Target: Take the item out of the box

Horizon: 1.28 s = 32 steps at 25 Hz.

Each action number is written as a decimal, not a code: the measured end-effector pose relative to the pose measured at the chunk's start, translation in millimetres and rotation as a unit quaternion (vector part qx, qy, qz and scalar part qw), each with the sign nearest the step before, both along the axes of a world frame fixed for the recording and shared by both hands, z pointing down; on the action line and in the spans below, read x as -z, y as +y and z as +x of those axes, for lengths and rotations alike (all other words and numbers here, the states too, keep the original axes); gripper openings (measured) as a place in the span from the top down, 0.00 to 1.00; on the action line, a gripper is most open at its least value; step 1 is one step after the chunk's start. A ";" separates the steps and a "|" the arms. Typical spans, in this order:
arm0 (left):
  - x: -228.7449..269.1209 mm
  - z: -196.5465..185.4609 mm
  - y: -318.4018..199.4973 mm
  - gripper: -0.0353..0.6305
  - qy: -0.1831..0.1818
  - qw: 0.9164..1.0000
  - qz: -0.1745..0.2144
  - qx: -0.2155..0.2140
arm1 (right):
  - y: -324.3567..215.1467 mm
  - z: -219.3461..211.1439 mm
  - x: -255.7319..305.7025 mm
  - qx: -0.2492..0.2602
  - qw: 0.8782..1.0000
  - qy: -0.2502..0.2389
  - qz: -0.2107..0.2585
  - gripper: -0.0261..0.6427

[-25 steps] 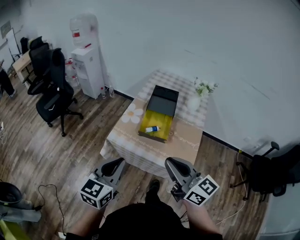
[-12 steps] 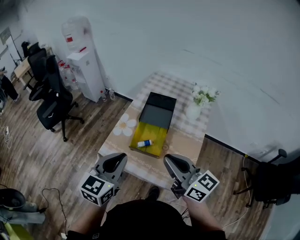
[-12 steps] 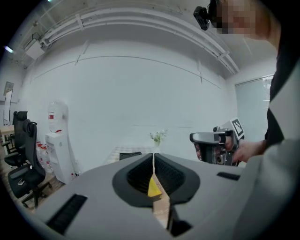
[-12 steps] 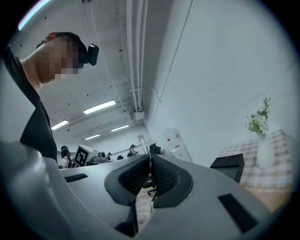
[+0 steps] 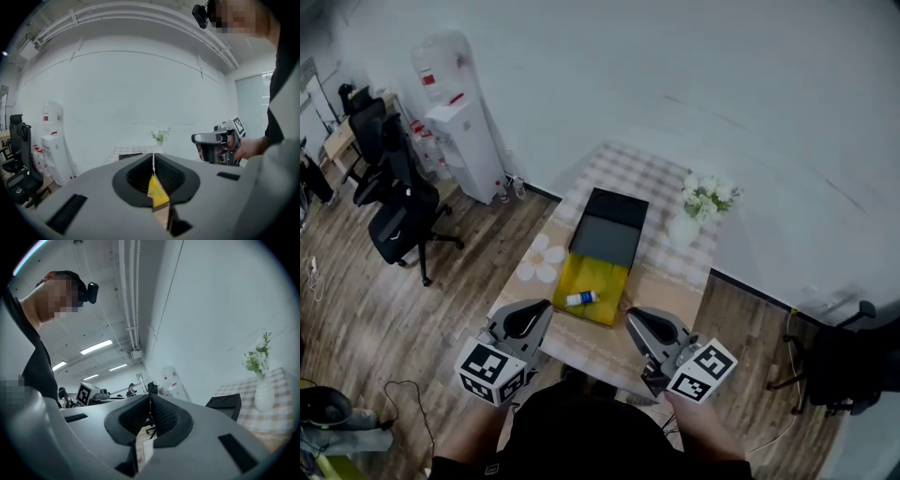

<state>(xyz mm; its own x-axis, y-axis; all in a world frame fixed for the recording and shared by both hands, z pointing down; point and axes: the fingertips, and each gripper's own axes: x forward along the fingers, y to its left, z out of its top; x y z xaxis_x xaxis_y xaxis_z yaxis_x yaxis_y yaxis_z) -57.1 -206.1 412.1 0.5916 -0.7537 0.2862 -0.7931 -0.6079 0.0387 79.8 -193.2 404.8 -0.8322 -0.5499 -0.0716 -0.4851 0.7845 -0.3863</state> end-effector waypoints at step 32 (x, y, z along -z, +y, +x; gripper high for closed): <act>-168.5 12.3 -119.1 0.70 -0.142 0.966 -0.144 -0.162 | -73.8 -24.4 -79.2 -0.057 0.990 0.035 -0.124 0.90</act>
<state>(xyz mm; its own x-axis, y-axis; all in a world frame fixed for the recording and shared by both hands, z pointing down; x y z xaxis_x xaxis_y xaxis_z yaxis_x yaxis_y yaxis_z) -44.7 -325.2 580.6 0.6497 -0.4073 0.6419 -0.5661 -0.8227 0.0510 55.4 -267.0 484.0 -0.7614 -0.6344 0.1337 -0.5982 0.6079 -0.5221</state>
